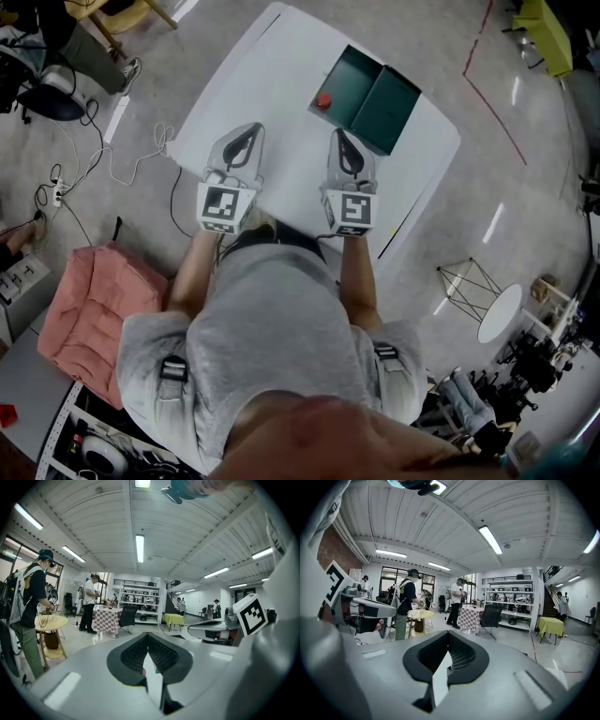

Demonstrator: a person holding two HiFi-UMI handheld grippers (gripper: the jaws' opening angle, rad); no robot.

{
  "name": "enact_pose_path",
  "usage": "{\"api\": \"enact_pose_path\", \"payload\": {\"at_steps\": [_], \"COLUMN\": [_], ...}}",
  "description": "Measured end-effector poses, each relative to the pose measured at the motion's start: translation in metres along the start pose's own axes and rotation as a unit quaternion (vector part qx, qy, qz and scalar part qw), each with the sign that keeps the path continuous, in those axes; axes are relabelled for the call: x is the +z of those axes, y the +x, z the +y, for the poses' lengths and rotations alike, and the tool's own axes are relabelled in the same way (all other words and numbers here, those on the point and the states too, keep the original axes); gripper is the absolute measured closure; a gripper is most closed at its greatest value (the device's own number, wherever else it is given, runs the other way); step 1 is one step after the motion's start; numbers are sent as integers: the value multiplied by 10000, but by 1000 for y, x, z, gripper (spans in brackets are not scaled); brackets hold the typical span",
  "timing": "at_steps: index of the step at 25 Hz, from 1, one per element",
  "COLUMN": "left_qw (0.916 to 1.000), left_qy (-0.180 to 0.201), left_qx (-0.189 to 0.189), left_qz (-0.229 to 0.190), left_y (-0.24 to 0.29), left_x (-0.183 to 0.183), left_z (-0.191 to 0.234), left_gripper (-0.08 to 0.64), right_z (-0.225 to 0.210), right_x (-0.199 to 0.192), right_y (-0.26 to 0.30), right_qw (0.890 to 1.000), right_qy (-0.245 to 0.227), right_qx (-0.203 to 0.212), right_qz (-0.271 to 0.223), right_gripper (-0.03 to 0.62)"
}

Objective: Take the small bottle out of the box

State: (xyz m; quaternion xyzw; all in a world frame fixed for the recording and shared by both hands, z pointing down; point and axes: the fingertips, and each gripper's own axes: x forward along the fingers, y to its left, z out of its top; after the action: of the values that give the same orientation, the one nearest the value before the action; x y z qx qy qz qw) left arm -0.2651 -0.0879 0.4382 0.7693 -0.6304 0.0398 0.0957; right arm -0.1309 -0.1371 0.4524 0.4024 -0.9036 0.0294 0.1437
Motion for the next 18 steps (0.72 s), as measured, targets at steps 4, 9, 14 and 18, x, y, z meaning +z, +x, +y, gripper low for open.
{"api": "enact_pose_path", "payload": {"at_steps": [4, 9, 14, 18], "left_qw": [9999, 9996, 9992, 9988], "left_qy": [36, -48, -97, -98], "left_qx": [41, 33, 64, 80], "left_qz": [158, 274, 389, 483], "left_y": [17, 34, 49, 60], "left_x": [-11, -25, -38, -48], "left_z": [4, 7, 10, 14], "left_gripper": [549, 549, 549, 549], "right_z": [-9, -19, -23, -26], "right_x": [-10, -25, -42, -54], "right_y": [20, 41, 58, 72], "right_qw": [9999, 9995, 9987, 9978], "right_qy": [42, 106, 185, 228], "right_qx": [77, 192, 299, 356], "right_qz": [124, 245, 381, 506], "right_gripper": [589, 589, 589, 589]}}
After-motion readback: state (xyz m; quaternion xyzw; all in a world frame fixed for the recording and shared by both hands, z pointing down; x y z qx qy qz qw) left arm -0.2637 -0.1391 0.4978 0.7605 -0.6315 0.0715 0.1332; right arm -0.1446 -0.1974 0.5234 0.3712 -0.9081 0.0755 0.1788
